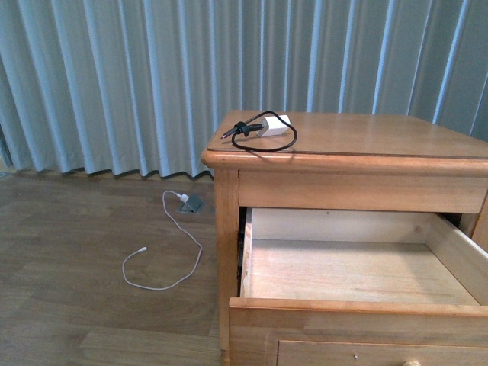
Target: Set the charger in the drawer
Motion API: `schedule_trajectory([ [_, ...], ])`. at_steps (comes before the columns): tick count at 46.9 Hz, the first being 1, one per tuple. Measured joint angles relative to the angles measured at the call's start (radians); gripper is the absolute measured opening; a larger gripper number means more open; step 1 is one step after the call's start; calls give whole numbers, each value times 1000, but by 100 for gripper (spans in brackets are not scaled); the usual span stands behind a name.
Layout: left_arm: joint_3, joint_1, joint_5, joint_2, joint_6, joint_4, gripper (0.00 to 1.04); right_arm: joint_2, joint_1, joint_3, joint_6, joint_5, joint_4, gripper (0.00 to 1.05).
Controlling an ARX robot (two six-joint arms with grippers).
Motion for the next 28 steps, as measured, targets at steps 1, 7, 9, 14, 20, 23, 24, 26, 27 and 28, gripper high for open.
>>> schedule_trajectory([
  [1, 17, 6, 6, 49, -5, 32, 99, 0, 0, 0, 0, 1, 0, 98],
  [7, 207, 36, 164, 432, -1, 249, 99, 0, 1, 0, 0, 1, 0, 96],
  [9, 279, 34, 209, 547, 5, 288, 99, 0, 1, 0, 0, 1, 0, 96],
  [14, 474, 3, 279, 800, 13, 332, 99, 0, 1, 0, 0, 1, 0, 96],
  [20, 682, -53, 311, 1019, 25, 353, 99, 0, 1, 0, 0, 1, 0, 96],
  [23, 768, -76, 333, 1100, 25, 354, 99, 0, 1, 0, 0, 1, 0, 96],
  [24, 801, -83, 345, 1130, 25, 356, 99, 0, 1, 0, 0, 1, 0, 96],
  [26, 867, -100, 370, 1192, 31, 358, 99, 0, 1, 0, 0, 1, 0, 96],
  [27, 902, -107, 380, 1223, 41, 358, 99, 0, 1, 0, 0, 1, 0, 96],
  [28, 938, -113, 388, 1254, 52, 358, 99, 0, 1, 0, 0, 1, 0, 96],
])
